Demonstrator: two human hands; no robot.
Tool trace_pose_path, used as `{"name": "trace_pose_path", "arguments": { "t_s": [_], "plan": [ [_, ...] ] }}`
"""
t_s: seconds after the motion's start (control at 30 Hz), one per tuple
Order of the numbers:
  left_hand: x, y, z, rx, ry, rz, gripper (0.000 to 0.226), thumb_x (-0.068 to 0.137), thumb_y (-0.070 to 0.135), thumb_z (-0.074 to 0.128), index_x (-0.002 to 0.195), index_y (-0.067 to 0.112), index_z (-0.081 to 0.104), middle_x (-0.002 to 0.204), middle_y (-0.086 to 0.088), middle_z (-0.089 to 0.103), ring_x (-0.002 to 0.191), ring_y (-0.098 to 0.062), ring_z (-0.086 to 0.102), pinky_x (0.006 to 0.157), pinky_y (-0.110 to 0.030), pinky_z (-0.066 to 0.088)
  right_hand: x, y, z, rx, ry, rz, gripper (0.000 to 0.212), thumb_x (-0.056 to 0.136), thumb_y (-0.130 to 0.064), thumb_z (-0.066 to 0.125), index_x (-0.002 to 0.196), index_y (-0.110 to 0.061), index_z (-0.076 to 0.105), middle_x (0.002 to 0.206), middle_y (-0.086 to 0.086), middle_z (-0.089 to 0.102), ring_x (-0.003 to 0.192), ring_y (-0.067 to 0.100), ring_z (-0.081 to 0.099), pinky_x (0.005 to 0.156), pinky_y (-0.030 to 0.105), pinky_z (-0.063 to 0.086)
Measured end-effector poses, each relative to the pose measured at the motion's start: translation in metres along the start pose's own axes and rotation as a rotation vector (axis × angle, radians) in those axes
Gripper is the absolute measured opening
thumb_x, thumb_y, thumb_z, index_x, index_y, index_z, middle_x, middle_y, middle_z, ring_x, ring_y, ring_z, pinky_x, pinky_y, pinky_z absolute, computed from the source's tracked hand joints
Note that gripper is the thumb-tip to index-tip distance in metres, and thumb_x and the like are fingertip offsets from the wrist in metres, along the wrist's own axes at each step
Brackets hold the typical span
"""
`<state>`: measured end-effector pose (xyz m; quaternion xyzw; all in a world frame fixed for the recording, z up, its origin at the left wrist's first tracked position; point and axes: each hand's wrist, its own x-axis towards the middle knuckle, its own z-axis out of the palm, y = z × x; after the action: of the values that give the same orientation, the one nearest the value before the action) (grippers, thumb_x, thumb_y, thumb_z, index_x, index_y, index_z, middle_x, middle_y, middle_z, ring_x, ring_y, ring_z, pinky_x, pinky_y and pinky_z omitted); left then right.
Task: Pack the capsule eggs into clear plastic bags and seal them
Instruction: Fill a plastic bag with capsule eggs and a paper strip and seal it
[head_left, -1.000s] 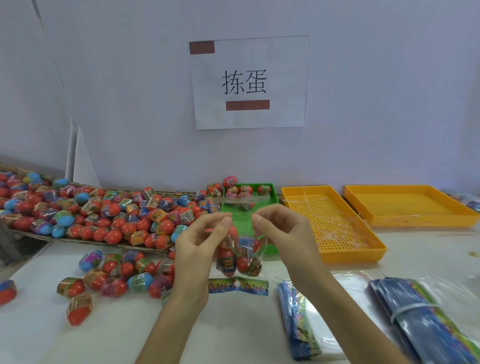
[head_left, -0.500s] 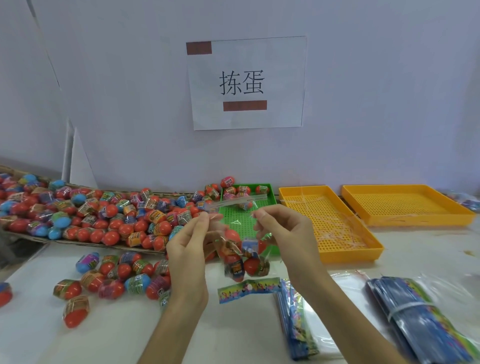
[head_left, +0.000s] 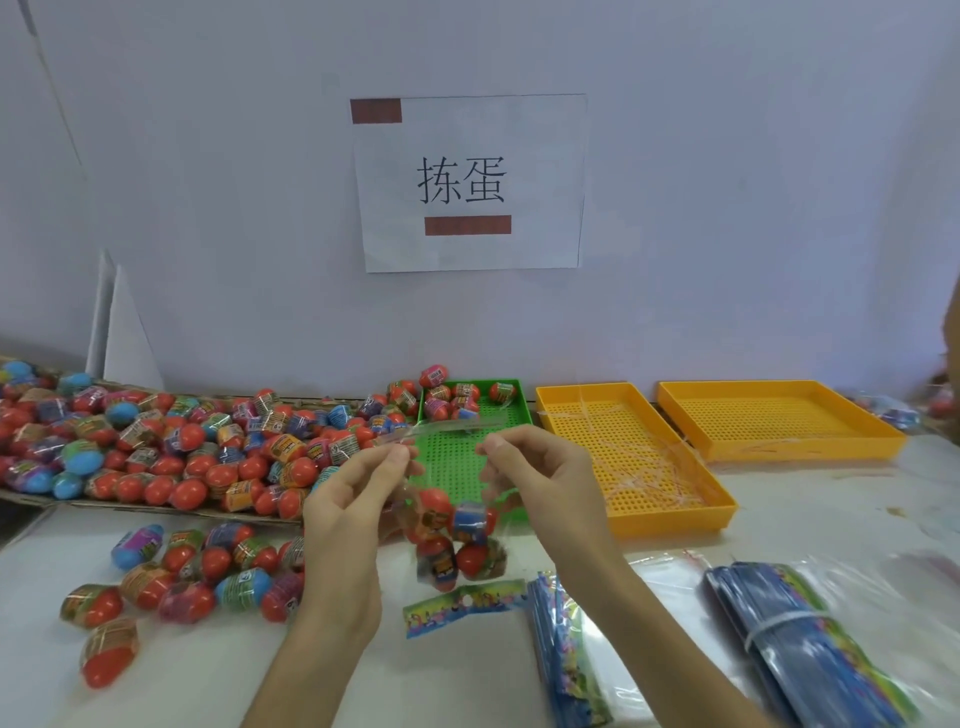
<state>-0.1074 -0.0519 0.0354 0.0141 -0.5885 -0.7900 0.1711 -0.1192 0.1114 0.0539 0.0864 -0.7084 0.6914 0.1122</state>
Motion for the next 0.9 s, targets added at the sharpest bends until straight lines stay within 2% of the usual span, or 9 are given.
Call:
{"name": "trace_pose_path", "arguments": {
  "t_s": [0.03, 0.1, 0.17, 0.27, 0.3, 0.4, 0.57, 0.7, 0.9],
  "plan": [
    [0.0, 0.0, -0.001, 0.015, 0.003, 0.009, 0.014, 0.089, 0.025, 0.068, 0.09, 0.016, 0.079, 0.096, -0.014, 0.075, 0.1, -0.044, 0.067, 0.09, -0.058, 0.055, -0.001, 0.001, 0.001, -0.045, 0.029, -0.021, 0.001, 0.092, -0.027, 0.072, 0.092, -0.027, 0.071, 0.083, -0.007, 0.07, 0.073, 0.007, 0.067, 0.067, 0.023, 0.054],
    [-0.003, 0.001, 0.0, 0.071, -0.005, 0.06, 0.016, 0.087, 0.03, 0.069, 0.09, 0.018, 0.079, 0.095, -0.012, 0.076, 0.101, -0.04, 0.069, 0.094, -0.059, 0.054, -0.004, 0.004, 0.003, -0.257, 0.154, -0.184, 0.023, 0.087, -0.025, 0.078, 0.101, -0.031, 0.06, 0.092, -0.015, 0.062, 0.085, 0.004, 0.061, 0.072, 0.017, 0.051],
    [-0.007, 0.003, 0.003, 0.148, -0.021, 0.127, 0.019, 0.081, 0.039, 0.068, 0.087, 0.025, 0.079, 0.086, -0.005, 0.077, 0.09, -0.026, 0.072, 0.085, -0.048, 0.057, -0.006, 0.004, 0.003, -0.459, 0.254, -0.462, 0.033, 0.083, -0.015, 0.081, 0.103, -0.027, 0.057, 0.097, -0.013, 0.055, 0.089, 0.003, 0.054, 0.077, 0.014, 0.047],
    [-0.011, 0.004, 0.008, 0.249, -0.069, 0.206, 0.015, 0.078, 0.041, 0.067, 0.086, 0.036, 0.079, 0.082, 0.0, 0.077, 0.079, -0.012, 0.072, 0.075, -0.033, 0.057, -0.009, 0.004, 0.007, -0.606, 0.232, -0.677, 0.013, 0.086, -0.016, 0.075, 0.096, -0.018, 0.068, 0.097, -0.008, 0.059, 0.092, 0.007, 0.053, 0.079, 0.025, 0.049],
    [-0.012, 0.003, 0.009, 0.276, -0.094, 0.236, 0.014, 0.079, 0.04, 0.067, 0.087, 0.038, 0.079, 0.083, 0.002, 0.077, 0.079, -0.012, 0.072, 0.073, -0.03, 0.059, -0.01, 0.004, 0.01, -0.626, 0.206, -0.691, 0.008, 0.09, -0.022, 0.07, 0.097, -0.019, 0.07, 0.097, -0.009, 0.061, 0.094, 0.007, 0.053, 0.08, 0.027, 0.049],
    [-0.014, 0.002, 0.011, 0.334, -0.167, 0.32, 0.018, 0.079, 0.037, 0.066, 0.089, 0.047, 0.078, 0.084, 0.007, 0.077, 0.08, -0.01, 0.073, 0.069, -0.02, 0.059, -0.012, 0.005, 0.014, -0.659, 0.168, -0.68, 0.018, 0.095, -0.034, 0.058, 0.099, -0.025, 0.073, 0.099, -0.014, 0.066, 0.098, 0.003, 0.054, 0.086, 0.024, 0.043],
    [-0.016, 0.002, 0.014, 0.499, -0.191, 0.468, 0.031, 0.083, 0.033, 0.064, 0.09, 0.063, 0.07, 0.079, 0.018, 0.074, 0.074, -0.004, 0.07, 0.06, -0.016, 0.055, -0.009, 0.003, 0.008, -0.656, 0.14, -0.666, 0.016, 0.095, -0.037, 0.06, 0.097, -0.028, 0.073, 0.095, -0.019, 0.071, 0.094, -0.002, 0.06, 0.091, 0.022, 0.037],
    [-0.017, -0.002, 0.015, 0.54, -0.21, 0.528, 0.022, 0.095, 0.027, 0.059, 0.099, 0.045, 0.07, 0.075, 0.013, 0.071, 0.068, -0.008, 0.067, 0.059, -0.017, 0.051, -0.007, 0.004, 0.008, -0.647, 0.133, -0.69, 0.015, 0.095, -0.036, 0.06, 0.097, -0.029, 0.073, 0.095, -0.02, 0.069, 0.094, -0.003, 0.059, 0.088, 0.024, 0.04],
    [-0.015, -0.004, 0.014, 0.55, -0.213, 0.533, 0.02, 0.09, 0.021, 0.053, 0.08, 0.027, 0.069, 0.057, 0.007, 0.06, 0.047, -0.012, 0.053, 0.045, -0.03, 0.046, -0.005, 0.007, 0.008, -0.637, 0.15, -0.747, 0.013, 0.091, -0.034, 0.065, 0.097, -0.028, 0.074, 0.095, -0.018, 0.066, 0.094, -0.002, 0.055, 0.085, 0.019, 0.039]
  ]
}}
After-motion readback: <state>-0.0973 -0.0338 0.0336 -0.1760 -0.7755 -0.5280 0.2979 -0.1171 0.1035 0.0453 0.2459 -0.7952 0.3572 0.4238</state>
